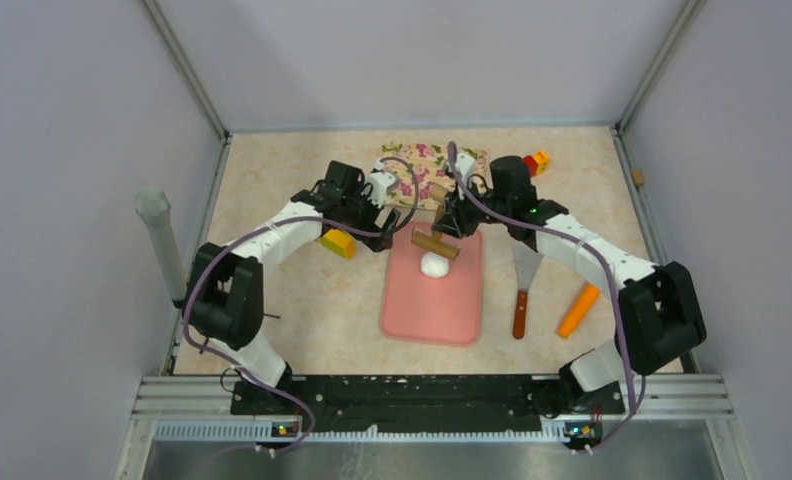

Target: Roll out the dumpling wrappers from the dough

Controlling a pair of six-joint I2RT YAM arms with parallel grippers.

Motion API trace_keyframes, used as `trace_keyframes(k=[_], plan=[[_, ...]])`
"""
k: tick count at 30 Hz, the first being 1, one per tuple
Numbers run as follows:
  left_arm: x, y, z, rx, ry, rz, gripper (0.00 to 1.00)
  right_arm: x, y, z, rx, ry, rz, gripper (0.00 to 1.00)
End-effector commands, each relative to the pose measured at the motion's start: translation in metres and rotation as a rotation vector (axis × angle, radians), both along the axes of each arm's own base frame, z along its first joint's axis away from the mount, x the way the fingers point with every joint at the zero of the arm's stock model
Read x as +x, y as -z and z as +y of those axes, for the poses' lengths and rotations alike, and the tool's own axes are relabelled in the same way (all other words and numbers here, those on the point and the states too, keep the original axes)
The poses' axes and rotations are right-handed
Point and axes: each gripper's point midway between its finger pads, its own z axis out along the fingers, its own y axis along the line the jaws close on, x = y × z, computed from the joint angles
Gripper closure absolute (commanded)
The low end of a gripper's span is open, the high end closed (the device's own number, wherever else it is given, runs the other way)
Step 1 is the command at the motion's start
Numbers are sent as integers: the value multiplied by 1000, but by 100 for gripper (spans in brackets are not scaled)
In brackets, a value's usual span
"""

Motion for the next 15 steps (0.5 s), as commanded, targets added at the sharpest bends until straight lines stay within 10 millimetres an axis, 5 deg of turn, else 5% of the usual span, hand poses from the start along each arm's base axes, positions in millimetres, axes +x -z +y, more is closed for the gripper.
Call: trace_keyframes(k=[1, 7, 15], plan=[[8, -4, -27, -153, 30, 23, 1, 1, -3, 19, 24, -68, -65, 100], [25, 19, -28, -149, -72, 60, 2, 2, 27, 16, -19, -64, -48, 100], [35, 48, -30, -144, -167, 141, 19, -11, 49, 12, -47, -102, -28, 100]])
